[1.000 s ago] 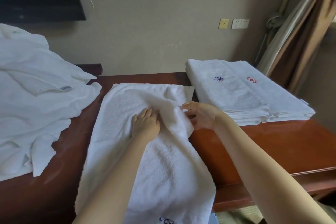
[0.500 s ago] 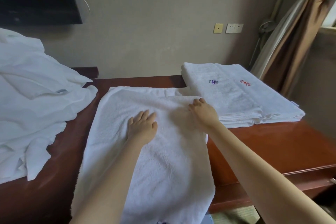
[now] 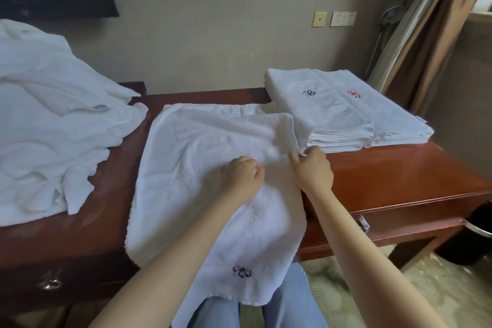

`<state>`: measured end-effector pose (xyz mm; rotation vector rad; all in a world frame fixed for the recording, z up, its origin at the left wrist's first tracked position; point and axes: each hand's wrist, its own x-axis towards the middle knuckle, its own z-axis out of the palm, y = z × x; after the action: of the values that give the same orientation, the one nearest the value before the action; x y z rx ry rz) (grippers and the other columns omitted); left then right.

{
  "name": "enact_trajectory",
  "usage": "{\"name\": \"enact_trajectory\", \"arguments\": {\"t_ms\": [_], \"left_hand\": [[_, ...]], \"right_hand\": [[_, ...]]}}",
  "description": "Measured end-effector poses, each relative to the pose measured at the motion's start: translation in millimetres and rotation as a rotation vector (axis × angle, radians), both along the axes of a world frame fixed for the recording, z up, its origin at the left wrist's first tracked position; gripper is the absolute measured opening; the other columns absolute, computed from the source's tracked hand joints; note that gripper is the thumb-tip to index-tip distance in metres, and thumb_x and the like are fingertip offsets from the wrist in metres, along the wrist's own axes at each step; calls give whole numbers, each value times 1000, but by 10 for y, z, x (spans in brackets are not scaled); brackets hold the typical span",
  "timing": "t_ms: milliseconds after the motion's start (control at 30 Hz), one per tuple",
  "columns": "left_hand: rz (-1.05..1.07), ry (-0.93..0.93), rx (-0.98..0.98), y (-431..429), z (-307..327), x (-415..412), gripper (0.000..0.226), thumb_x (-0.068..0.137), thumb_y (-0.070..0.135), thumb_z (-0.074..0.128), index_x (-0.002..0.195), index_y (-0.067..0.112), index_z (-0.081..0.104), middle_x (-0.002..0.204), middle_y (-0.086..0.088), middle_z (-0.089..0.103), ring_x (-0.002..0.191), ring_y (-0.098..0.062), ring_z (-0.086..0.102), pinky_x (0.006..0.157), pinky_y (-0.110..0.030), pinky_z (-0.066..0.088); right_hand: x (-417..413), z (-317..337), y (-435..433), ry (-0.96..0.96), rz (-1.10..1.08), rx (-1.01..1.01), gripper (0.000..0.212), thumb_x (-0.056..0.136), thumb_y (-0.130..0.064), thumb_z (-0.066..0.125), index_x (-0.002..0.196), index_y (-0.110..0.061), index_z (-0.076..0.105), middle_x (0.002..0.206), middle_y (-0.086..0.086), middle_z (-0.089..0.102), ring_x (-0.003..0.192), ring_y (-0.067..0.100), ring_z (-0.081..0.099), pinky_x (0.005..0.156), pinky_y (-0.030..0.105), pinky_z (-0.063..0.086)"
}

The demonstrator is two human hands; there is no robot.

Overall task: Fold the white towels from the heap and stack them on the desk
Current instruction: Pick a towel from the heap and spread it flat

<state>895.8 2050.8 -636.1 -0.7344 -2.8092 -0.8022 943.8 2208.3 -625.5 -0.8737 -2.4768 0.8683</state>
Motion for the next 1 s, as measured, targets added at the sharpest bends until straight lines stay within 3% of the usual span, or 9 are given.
{"name": "enact_trajectory", "arguments": {"t_ms": [100, 200, 267, 333, 500, 667, 767, 900, 1000], "left_hand": [[-79, -91, -152, -121, -95, 87, 40, 98, 40, 39, 132, 26, 56, 147, 6, 42, 140, -12, 30, 110, -32, 21], [-148, -80, -260, -209, -165, 91, 48, 100, 44, 25, 147, 37, 29, 158, 13, 17, 146, -8, 9, 117, -42, 5], [-130, -68, -249, -224, -175, 56, 49, 101, 40, 24, 149, 34, 25, 158, 12, 18, 146, -9, 12, 117, -43, 7], [-72, -59, -273, -252, -184, -8, 50, 100, 34, 26, 150, 32, 25, 158, 11, 19, 145, -9, 14, 116, -44, 9], [-42, -53, -281, -311, -230, -116, 46, 101, 30, 26, 146, 33, 33, 158, 13, 19, 145, -9, 15, 117, -42, 9], [-32, -74, -297, -311, -262, -181, 47, 102, 32, 23, 149, 34, 27, 159, 15, 14, 145, -7, 11, 118, -42, 7], [-31, -68, -301, -307, -259, -157, 48, 102, 33, 21, 150, 33, 24, 159, 16, 12, 146, -7, 9, 118, -41, 7], [-22, -64, -319, -300, -229, -128, 50, 102, 36, 21, 151, 32, 20, 159, 15, 10, 146, -7, 8, 118, -41, 6], [-27, -31, -324, -291, -218, -111, 49, 101, 38, 26, 149, 29, 27, 159, 11, 17, 146, -10, 13, 117, -41, 10]], "right_hand": [[61, 28, -22, -208, 94, -42, 38, 91, -56, 43, 81, -21, 56, 85, 0, 60, 90, 28, 58, 81, 37, 38], [51, 120, -114, -131, 195, -293, 34, 91, -42, 51, 66, -19, 48, 70, -3, 52, 77, 23, 52, 76, 34, 35], [58, 185, -206, -5, 329, -631, 25, 89, -32, 62, 81, -10, 55, 82, 7, 59, 80, 21, 55, 72, 34, 41], [113, 221, -258, 15, 428, -851, 37, 84, -28, 70, 105, 0, 59, 103, 16, 67, 90, 25, 62, 78, 37, 48], [357, 144, -102, -77, 596, -917, 62, 78, -10, 76, 130, -10, 43, 126, 12, 60, 111, 25, 63, 96, 43, 51], [595, 338, 381, -256, 765, -604, 89, 65, -15, 83, 143, -24, 40, 135, -4, 54, 119, 14, 56, 100, 35, 48], [597, 348, 464, -168, 630, -380, 73, 74, -12, 80, 139, -21, 47, 137, -3, 54, 118, 15, 54, 96, 32, 48], [586, 195, 221, -112, 309, 247, 54, 77, -24, 69, 127, -23, 51, 114, 2, 63, 103, 27, 59, 71, 32, 43], [646, 53, 34, -98, 205, 653, 54, 77, -24, 64, 128, -19, 49, 117, 5, 54, 107, 30, 50, 78, 37, 39]]}}
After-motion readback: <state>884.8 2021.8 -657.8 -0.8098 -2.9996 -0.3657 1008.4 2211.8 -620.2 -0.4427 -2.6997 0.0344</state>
